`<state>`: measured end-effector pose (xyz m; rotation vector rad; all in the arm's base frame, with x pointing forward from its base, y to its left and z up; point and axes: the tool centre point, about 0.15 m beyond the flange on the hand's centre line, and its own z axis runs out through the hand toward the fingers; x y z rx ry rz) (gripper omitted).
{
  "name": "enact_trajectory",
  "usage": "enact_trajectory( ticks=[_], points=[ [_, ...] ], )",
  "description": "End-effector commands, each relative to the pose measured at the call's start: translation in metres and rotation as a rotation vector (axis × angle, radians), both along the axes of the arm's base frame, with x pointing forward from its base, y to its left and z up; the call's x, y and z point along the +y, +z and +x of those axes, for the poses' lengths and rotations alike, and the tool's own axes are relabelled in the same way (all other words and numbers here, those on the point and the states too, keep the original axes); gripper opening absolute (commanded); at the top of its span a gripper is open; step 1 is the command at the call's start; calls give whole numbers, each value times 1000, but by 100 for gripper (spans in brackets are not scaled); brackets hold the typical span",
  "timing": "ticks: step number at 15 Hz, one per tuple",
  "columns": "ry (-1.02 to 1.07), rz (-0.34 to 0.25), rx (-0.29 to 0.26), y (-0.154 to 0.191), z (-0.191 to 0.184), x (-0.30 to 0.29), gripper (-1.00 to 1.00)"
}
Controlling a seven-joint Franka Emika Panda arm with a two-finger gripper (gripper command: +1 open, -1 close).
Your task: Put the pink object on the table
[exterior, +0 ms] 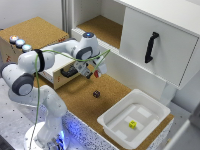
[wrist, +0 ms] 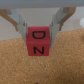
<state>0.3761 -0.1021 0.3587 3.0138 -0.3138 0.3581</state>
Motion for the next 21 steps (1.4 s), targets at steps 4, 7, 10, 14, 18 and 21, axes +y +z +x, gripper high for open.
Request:
enact_trajectory(
  ticks=[4, 7, 10, 14, 18, 21],
  points=[
    [112, 6, 79, -76, 37, -48, -100],
    [112, -6, 109, -95, 38, -63, -100],
    [93, -22, 126, -111, 41, -78, -100],
    [96, -27, 167, -133, 50, -92, -100],
    [93, -18, 178, -138, 55, -94, -100],
    [68, -2, 193, -141, 52, -94, 100]
  ],
)
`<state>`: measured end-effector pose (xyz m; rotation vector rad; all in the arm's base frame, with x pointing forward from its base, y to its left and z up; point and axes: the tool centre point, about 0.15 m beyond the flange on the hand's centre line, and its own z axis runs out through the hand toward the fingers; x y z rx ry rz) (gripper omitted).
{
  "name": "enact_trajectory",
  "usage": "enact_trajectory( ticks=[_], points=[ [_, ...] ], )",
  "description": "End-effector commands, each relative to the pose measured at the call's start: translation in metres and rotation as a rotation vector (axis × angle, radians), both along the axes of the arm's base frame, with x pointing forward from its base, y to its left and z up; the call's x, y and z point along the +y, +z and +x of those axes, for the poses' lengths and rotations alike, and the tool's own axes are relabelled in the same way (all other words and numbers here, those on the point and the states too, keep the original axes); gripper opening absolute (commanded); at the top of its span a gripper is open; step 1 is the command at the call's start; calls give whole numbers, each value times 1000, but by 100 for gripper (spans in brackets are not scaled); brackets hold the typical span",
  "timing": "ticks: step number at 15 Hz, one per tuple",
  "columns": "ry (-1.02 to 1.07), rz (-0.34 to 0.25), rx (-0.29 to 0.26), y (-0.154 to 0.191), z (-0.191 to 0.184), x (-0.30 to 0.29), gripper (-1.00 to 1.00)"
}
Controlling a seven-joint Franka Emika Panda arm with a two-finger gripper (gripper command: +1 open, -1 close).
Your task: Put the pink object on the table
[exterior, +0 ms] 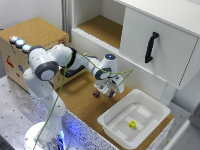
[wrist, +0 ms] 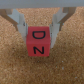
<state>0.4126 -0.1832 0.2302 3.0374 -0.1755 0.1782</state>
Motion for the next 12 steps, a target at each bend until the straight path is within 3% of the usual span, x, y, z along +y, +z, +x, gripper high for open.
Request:
enact_trajectory(
  ticks=[1, 3, 12],
  points=[
    [-23, -4, 74, -13, 14, -13, 100],
    [-35, 4, 76, -11, 9, -12, 100],
    [-20, 77, -23, 57, 8, 15, 100]
  ],
)
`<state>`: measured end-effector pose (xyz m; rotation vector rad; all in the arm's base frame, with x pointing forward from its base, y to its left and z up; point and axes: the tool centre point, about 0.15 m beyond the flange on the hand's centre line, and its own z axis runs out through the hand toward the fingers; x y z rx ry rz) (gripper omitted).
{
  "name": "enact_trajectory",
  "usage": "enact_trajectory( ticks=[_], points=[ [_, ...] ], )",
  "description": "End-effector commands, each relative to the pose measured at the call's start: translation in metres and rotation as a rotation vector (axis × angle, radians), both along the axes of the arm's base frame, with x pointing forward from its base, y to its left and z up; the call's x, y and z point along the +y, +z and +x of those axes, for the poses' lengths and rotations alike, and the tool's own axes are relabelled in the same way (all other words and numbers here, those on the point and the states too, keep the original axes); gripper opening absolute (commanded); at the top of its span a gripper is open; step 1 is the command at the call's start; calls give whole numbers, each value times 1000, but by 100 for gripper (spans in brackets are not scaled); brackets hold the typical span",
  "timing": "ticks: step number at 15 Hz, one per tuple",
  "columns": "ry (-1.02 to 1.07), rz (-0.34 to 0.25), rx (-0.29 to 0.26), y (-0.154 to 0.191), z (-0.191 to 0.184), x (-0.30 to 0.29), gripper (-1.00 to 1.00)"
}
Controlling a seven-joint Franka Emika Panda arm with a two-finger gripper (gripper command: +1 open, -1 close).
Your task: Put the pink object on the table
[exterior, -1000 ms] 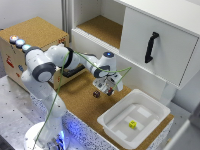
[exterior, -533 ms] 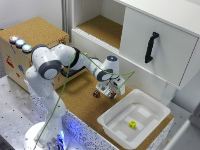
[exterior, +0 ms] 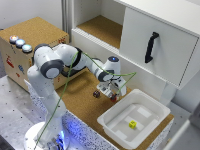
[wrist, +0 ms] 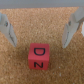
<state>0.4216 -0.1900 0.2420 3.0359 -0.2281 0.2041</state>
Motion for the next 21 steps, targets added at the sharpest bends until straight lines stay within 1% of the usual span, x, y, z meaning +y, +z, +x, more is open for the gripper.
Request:
enact_trajectory(
  ticks=[1, 14, 15, 18, 21],
  points=[
    [14, 72, -6, 45, -1, 22, 100],
    [14, 72, -6, 45, -1, 22, 100],
    [6, 31, -32, 40, -5, 21, 100],
    [-14, -6, -97, 79, -7, 2, 100],
    [-65, -29, -127, 112, -22, -20, 100]
  ],
)
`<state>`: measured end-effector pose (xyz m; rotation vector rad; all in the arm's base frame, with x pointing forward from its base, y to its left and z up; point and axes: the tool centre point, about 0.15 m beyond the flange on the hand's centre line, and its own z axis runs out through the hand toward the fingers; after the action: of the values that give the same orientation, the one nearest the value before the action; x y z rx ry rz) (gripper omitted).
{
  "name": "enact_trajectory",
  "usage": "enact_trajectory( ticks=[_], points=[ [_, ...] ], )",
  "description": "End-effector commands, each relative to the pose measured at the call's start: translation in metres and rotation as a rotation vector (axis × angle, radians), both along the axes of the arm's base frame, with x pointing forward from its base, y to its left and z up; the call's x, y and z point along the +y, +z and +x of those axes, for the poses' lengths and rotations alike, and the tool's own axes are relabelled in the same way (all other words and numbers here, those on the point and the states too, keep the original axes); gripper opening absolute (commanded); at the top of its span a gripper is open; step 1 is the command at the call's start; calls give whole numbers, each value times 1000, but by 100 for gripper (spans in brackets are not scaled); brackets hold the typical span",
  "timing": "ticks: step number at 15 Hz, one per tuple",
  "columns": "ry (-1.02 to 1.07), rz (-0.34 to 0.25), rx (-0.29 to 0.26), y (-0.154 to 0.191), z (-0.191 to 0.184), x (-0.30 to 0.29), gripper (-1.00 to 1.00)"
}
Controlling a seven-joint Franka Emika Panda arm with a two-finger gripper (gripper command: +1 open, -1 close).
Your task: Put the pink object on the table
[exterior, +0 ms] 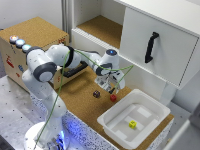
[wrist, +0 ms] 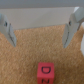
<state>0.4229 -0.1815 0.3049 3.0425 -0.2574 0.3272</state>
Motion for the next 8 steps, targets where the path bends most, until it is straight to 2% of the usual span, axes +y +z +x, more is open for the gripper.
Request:
enact_trajectory(
  ticks=[1, 3, 6, 8],
  points=[
    [-69, -48, -51, 57, -30, -34, 100],
    [-98, -65, -52, 72, -44, -44, 100],
    [-120, -78, -23, 92, -66, -55, 100],
    [-132, -75, 34, 94, -80, -64, 100]
  ],
)
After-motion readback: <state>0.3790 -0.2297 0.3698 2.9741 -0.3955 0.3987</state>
